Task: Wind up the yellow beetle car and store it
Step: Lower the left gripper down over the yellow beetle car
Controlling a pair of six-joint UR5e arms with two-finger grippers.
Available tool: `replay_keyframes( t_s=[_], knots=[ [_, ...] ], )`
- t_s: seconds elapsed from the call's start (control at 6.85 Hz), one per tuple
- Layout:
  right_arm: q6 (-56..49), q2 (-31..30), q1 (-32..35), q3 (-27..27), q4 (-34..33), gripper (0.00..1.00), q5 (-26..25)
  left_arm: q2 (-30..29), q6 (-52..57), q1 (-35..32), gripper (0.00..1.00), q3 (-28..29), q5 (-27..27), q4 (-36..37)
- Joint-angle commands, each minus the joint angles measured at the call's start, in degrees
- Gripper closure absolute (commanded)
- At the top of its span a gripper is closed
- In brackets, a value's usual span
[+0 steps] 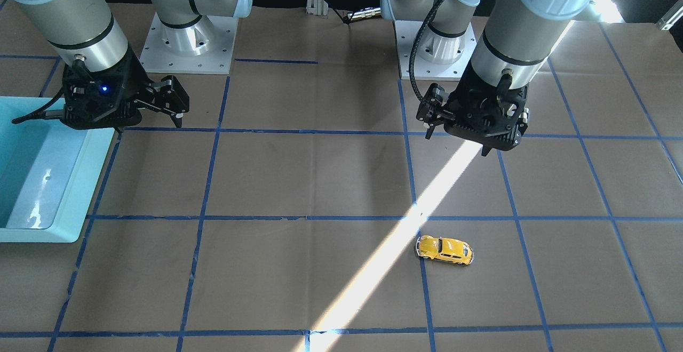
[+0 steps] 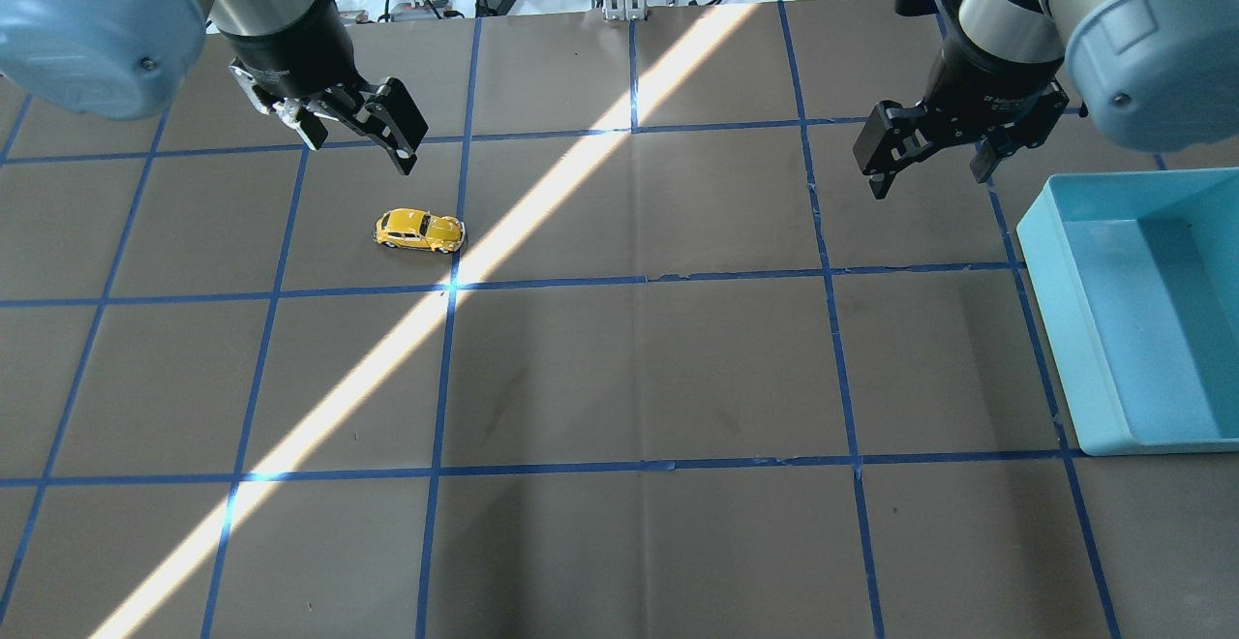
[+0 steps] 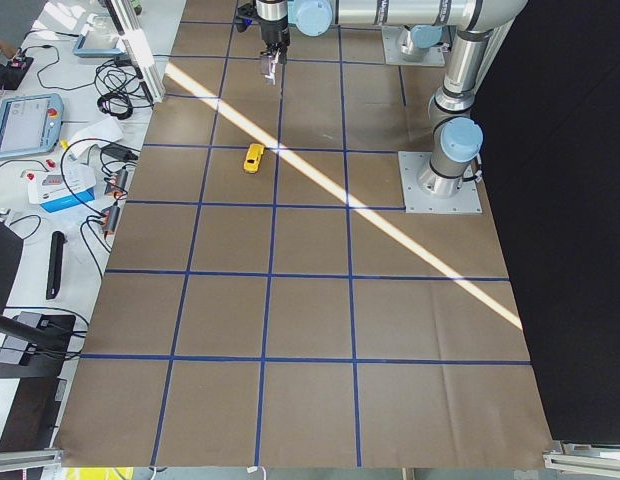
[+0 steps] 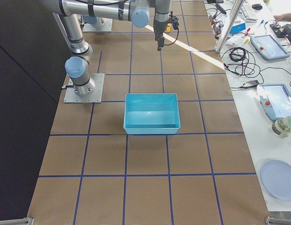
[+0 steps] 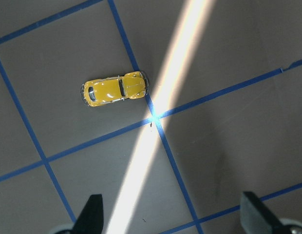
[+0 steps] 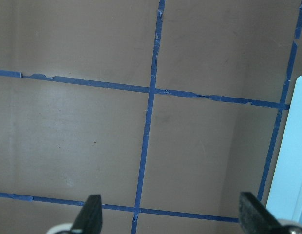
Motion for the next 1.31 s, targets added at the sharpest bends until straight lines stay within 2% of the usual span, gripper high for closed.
replay_keyframes(
  t_s=[0.0, 0.15, 0.44, 0.58, 0.73, 0.88, 1.02, 1.17],
  knots=[
    [0.2, 0.0, -0.1, 0.1, -0.2, 0.00, 0.0, -7.4, 26.1, 3.2, 0.00, -1.0, 0.0, 5.6],
    [0.2, 0.0, -0.3, 0.1, -0.1, 0.00, 0.0, -11.7, 38.0, 3.7, 0.00, -0.9, 0.0, 10.7],
    [-0.2, 0.1, -0.6, 0.3, 0.3, 0.00, 0.1, -16.9, 61.1, 4.0, 0.00, -1.7, 0.1, 13.0],
    [0.0, 0.1, -0.5, 0.3, 0.2, 0.00, 0.1, -18.2, 67.8, 4.0, 0.00, -3.0, 0.2, 15.9],
    [0.1, 0.1, -0.4, 0.4, 0.2, 0.00, 0.2, -19.7, 71.0, 4.0, 0.00, -4.6, 1.9, 21.0],
    [0.1, 0.1, -0.4, 0.4, 0.1, 0.00, 0.2, -21.4, 73.8, 4.0, 0.02, -5.2, 2.7, 22.2],
    [0.1, 0.1, -0.4, 0.4, 0.3, 0.00, 0.2, -21.8, 77.1, 4.0, 0.09, -4.9, 4.1, 22.2],
    [0.1, 0.2, -0.5, 0.4, 0.3, 0.00, 0.1, -22.5, 77.3, 4.0, 0.10, -5.9, 4.8, 23.8]
  ],
)
